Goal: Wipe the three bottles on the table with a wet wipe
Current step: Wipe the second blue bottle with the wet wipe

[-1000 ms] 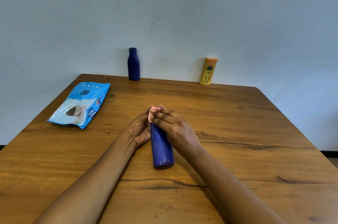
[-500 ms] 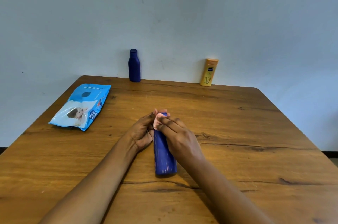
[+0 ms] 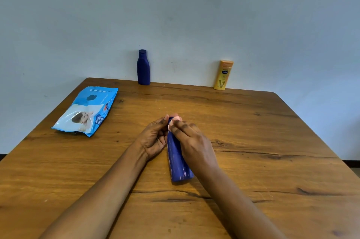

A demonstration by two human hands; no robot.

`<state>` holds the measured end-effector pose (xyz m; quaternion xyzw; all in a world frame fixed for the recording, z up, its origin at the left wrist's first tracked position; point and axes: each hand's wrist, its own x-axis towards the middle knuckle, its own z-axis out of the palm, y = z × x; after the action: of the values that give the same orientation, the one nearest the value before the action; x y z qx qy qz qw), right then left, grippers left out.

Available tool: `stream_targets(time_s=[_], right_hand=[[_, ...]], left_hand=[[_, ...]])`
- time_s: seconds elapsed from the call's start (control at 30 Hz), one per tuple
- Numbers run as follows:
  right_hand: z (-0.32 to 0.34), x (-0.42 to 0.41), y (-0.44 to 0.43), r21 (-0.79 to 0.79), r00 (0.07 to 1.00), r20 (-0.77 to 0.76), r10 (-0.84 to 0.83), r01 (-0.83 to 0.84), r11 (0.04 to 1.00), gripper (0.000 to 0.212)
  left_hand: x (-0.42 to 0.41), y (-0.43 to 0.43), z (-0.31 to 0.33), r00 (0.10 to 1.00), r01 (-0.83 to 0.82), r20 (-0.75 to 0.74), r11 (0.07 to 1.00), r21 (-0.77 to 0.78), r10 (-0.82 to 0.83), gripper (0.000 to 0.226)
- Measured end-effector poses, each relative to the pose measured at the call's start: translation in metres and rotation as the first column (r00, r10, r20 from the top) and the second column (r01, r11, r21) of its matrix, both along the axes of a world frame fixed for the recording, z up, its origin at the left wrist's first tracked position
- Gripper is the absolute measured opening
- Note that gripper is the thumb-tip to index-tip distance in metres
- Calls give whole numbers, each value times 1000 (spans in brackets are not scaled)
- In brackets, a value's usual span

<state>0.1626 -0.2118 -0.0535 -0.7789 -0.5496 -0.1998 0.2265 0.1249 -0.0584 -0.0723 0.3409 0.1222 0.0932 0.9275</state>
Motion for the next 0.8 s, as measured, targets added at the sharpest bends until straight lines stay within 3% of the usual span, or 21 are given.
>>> stream_targets(time_s=[0.1,0.27,0.37,0.47,0.57,0.67,0.8], right_hand=[[3,0,-7,-79,997,43,71,-68,995,54],[15,2,8,-46,1000,9,7,-6,999,44],[10,-2,4,-58,1000,-3,25,-25,998,41],[8,-1,-4,-105,996,43,74,-69,992,43],[13,5,3,-154,996,55,69,-60,986,52],[12,4,9,-164,998,14,64,-60,985,51],[1,1,-21,-216,984,-72,160,-172,961,53]], left_hand=[[1,0,1,1000,-12,-28,1000,6,12,31],[2,2,-3,1000,0,6,1000,-5,0,28],[2,2,-3,1000,-2,-2,1000,-13,2,37],[3,0,-1,999,-20,-43,999,28,22,27],[4,2,-2,1000,10,-25,999,-50,-11,48],[1,2,-1,999,11,-34,988,-157,-16,32],[1,-3,5,998,-12,-69,998,-69,7,30]])
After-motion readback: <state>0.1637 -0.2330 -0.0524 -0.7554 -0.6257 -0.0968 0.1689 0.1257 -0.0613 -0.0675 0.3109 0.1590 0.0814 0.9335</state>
